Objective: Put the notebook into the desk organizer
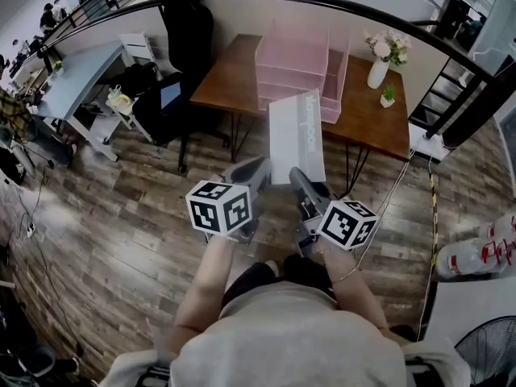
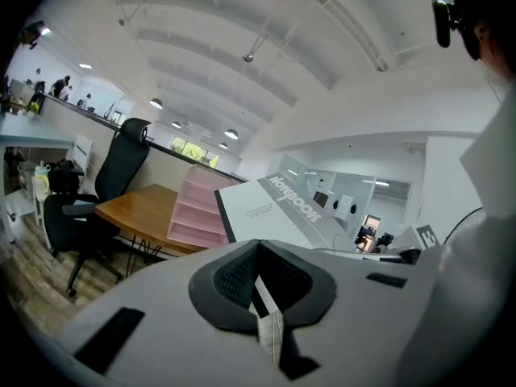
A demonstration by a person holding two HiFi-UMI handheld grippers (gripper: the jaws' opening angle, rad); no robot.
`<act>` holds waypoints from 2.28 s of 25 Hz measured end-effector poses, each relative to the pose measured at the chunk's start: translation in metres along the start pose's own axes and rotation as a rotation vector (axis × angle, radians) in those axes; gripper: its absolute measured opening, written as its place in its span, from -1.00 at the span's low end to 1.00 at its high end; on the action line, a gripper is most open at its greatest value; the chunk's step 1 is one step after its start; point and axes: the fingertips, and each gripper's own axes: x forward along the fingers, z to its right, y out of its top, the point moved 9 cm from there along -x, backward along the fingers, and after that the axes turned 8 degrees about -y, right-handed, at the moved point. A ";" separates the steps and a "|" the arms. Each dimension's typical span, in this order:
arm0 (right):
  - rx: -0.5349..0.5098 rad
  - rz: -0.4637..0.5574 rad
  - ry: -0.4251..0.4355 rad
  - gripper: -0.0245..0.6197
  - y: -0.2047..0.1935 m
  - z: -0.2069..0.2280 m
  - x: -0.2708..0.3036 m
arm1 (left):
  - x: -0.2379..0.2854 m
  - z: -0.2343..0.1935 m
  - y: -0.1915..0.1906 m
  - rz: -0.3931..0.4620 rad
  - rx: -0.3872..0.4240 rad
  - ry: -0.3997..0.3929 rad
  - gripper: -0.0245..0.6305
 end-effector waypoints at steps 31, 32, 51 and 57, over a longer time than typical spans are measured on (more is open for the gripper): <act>-0.020 0.011 0.004 -0.87 0.088 0.082 0.153 | 0.113 -0.102 0.057 0.026 -0.031 -0.015 -0.89; -0.018 0.014 0.005 -0.87 0.093 0.086 0.159 | 0.119 -0.106 0.060 0.024 -0.030 -0.016 -0.89; 0.082 0.038 0.019 -0.87 0.127 0.131 0.219 | 0.189 -0.160 0.083 0.019 -0.091 -0.028 -0.89; 0.119 0.047 -0.009 -0.87 0.125 0.140 0.231 | 0.198 -0.177 0.085 0.002 -0.110 -0.044 -0.89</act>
